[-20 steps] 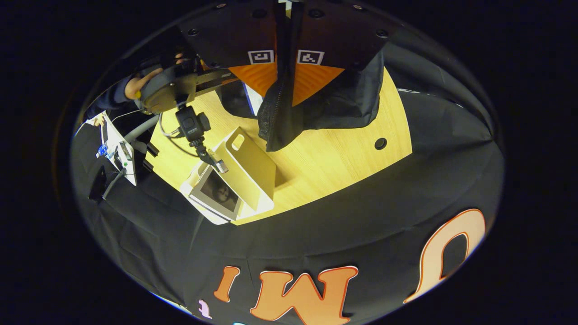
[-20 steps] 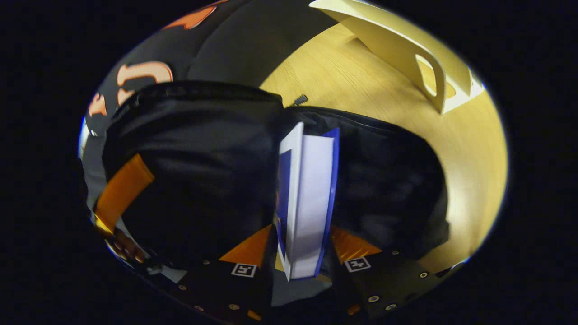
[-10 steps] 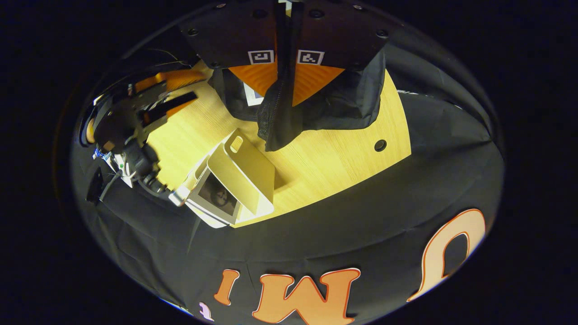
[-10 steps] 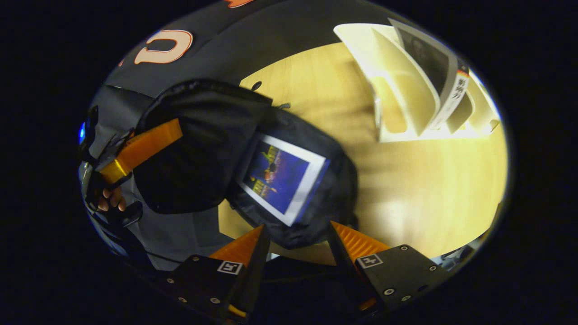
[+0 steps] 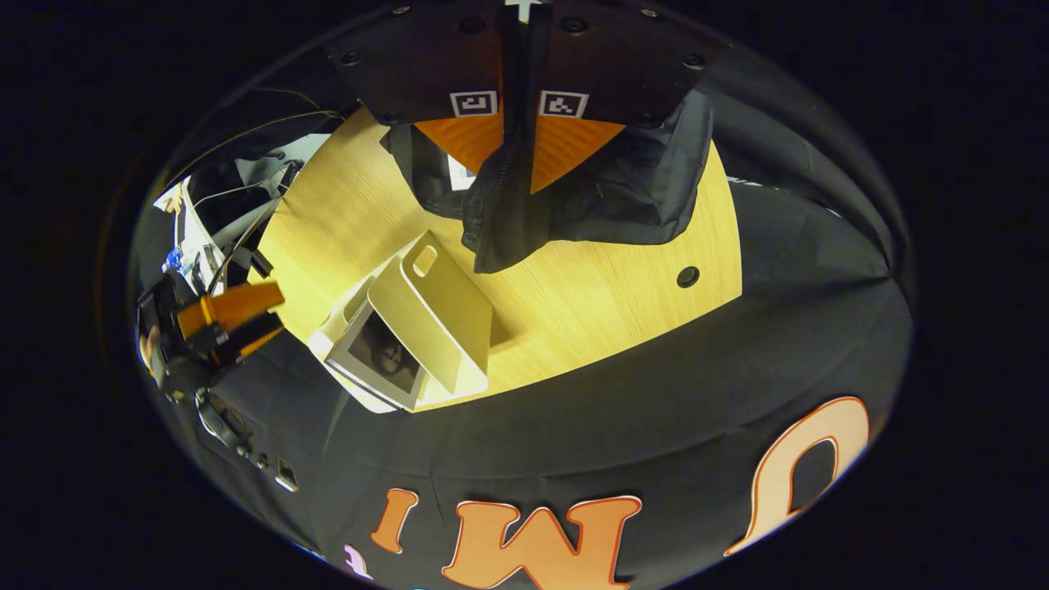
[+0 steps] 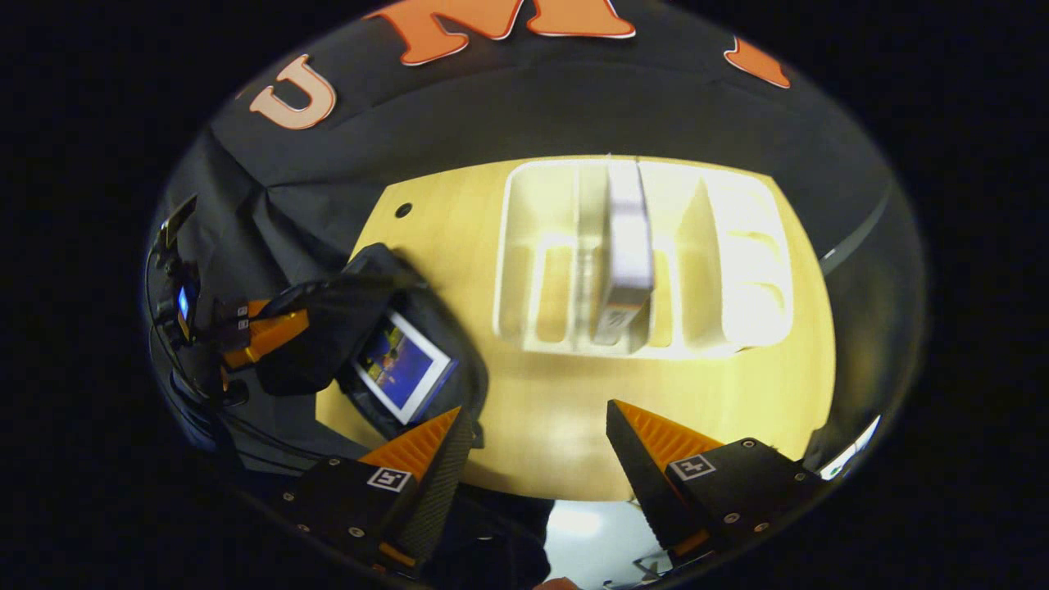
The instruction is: Open the schoolbag, grab two books from the bookshelf and put them into the schoolbag.
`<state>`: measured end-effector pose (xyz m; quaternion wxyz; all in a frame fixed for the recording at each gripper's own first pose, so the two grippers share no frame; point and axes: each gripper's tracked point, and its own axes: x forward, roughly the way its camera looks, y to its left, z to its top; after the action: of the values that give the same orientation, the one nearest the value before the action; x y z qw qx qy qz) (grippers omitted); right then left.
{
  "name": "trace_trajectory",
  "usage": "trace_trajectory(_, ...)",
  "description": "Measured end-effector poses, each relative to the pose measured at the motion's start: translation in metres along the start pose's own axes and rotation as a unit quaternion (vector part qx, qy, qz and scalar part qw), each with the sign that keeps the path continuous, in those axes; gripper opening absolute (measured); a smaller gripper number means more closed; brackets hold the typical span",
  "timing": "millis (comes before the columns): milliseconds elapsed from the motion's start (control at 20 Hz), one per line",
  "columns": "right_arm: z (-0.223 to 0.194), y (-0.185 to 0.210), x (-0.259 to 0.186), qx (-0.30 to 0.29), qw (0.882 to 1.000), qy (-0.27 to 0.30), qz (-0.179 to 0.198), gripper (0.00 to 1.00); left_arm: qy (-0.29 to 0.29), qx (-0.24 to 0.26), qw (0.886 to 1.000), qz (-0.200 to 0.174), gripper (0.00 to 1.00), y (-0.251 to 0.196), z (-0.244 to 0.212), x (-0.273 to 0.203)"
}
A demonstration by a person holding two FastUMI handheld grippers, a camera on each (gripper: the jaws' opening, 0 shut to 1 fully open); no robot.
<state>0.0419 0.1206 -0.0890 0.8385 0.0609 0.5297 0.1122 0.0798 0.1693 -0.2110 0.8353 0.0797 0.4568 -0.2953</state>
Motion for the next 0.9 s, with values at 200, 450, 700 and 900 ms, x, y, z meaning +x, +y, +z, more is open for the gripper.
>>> trace_trajectory(200,0.047,-0.032,0.002,-0.017,1.0,-0.001,-0.025,0.98,0.003,-0.019,1.0,0.012,0.05,0.0,-0.001,0.003)
trace_trajectory(450,0.081,-0.041,0.033,-0.033,0.999,0.03,-0.026,0.98,0.008,-0.039,0.998,0.039,0.05,0.003,-0.004,0.002)
trace_trajectory(700,0.097,-0.051,0.075,-0.027,0.997,0.066,-0.017,0.98,0.017,-0.067,0.996,0.055,0.05,0.0,-0.009,0.003)
trace_trajectory(900,0.109,-0.06,0.099,-0.012,0.997,0.08,-0.014,0.93,0.027,-0.082,0.994,0.063,0.05,-0.007,-0.01,0.008)
